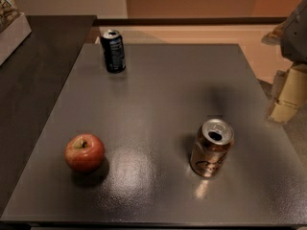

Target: Knock orange can over

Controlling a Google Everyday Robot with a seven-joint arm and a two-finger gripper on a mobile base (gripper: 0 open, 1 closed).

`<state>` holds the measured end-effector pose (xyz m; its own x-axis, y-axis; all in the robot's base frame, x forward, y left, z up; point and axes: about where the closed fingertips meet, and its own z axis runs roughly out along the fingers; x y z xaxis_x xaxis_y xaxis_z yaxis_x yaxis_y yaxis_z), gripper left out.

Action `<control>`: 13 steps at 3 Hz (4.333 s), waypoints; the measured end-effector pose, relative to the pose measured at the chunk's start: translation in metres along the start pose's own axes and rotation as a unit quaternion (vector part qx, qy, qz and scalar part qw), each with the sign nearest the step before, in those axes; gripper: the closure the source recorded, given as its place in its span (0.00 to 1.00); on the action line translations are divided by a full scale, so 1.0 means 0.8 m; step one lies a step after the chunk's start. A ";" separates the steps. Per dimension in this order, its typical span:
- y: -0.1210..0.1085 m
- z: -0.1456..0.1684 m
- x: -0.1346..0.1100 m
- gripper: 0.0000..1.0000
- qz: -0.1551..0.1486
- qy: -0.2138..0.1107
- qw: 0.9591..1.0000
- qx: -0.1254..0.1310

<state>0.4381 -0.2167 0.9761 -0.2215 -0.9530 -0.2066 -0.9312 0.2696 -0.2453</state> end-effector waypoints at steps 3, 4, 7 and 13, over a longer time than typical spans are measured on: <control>0.033 0.006 -0.014 0.00 -0.001 -0.071 0.997 -0.025; 0.057 0.017 -0.032 0.00 -0.002 -0.119 0.992 -0.046; 0.119 0.066 -0.076 0.00 -0.005 -0.196 0.974 -0.115; 0.141 0.093 -0.072 0.42 -0.001 -0.233 0.965 -0.123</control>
Offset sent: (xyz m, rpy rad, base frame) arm -0.0175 0.0128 -0.0106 0.1353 0.0242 0.0468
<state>0.3670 -0.1211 0.8901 -0.1195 -0.7729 -0.6232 -0.9847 0.1724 -0.0249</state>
